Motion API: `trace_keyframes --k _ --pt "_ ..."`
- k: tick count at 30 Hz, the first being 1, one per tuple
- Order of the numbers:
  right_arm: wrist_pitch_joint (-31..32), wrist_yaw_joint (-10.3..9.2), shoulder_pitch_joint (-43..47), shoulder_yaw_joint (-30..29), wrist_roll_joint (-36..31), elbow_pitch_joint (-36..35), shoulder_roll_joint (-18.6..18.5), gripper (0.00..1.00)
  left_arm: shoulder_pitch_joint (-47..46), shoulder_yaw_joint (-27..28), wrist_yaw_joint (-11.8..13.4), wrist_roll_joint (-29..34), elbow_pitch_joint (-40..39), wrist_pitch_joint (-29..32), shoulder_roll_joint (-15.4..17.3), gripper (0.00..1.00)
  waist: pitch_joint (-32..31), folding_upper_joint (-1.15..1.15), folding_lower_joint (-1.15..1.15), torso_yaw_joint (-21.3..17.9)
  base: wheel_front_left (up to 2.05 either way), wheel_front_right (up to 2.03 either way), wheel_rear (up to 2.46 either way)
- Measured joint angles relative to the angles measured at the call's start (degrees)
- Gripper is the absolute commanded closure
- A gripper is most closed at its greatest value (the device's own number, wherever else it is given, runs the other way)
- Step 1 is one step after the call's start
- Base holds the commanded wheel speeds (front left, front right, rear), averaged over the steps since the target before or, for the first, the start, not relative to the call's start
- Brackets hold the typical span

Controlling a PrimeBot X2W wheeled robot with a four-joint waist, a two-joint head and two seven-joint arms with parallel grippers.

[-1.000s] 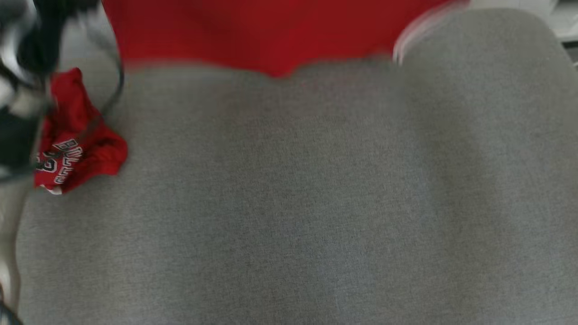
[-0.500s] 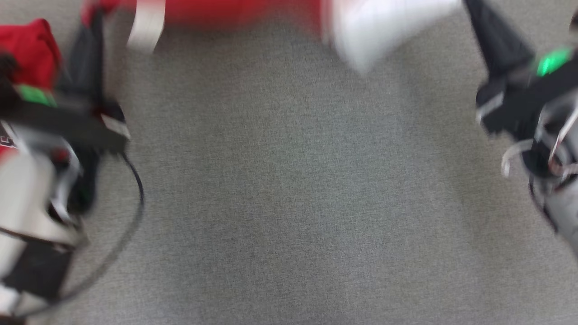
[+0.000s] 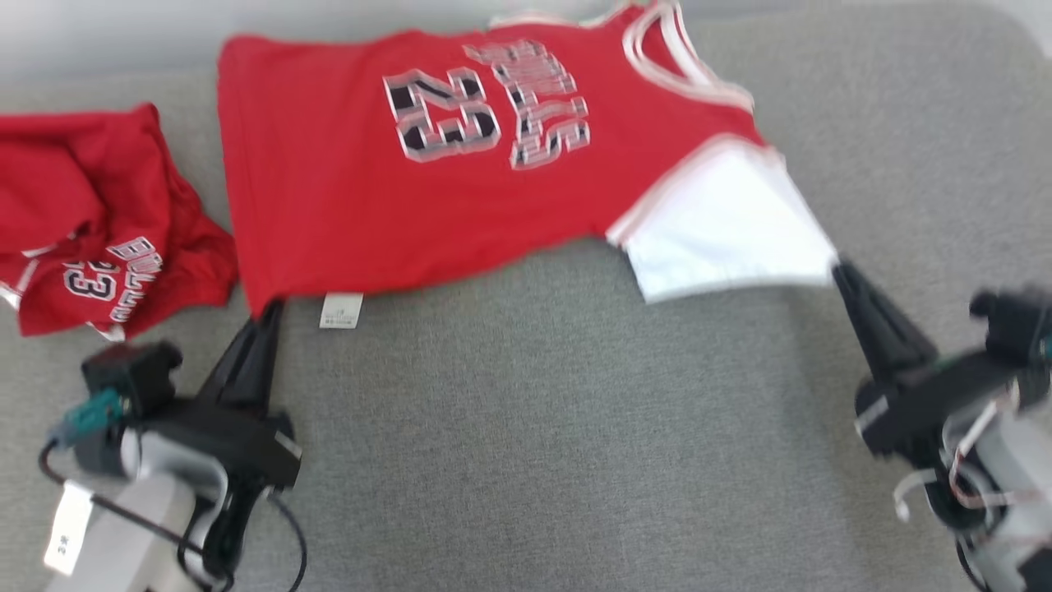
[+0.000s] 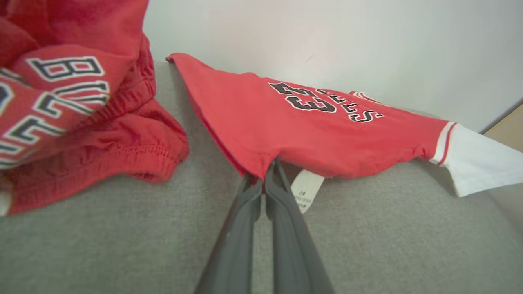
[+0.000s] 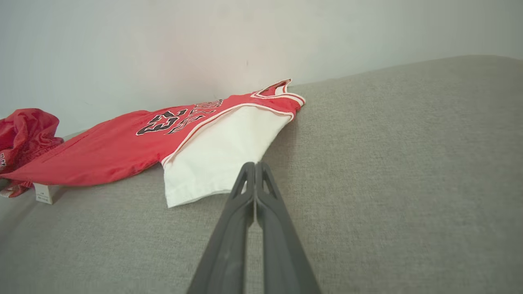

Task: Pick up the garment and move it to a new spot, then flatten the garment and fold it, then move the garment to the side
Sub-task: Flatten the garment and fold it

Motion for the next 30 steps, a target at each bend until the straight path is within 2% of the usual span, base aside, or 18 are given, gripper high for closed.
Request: trace_keyframes --k 6,13,22,30 --pt "-0.51 -0.56 8.38 -0.24 0.14 2.69 -1.45 1.0 6.14 0.02 1.37 -0.4 3.25 -0.55 -0.45 1.0 -4.6 0.0 0.0 0.11 0.0 0.0 0.0" --pt "-0.99 -1.66 17.3 -0.36 1.48 2.38 -1.54 1.0 13.28 -0.3 1.51 -1.82 3.55 -0.59 -2.14 1.0 -10.02 0.0 -0.01 0.27 0.0 0.0 0.0" --pt "-0.98 -2.66 23.24 0.24 2.18 0.71 -1.69 1.0 19.62 -0.27 3.49 -2.5 3.86 -0.99 -2.77 1.0 -14.95 -0.01 0.0 -0.38 0.0 0.0 0.0" --pt "-0.7 -4.0 26.61 0.35 3.91 0.03 -1.81 1.0 21.49 -2.15 4.01 -1.53 4.98 -0.99 -3.54 1.0 -16.17 -0.01 0.01 -0.65 0.0 0.0 0.0"
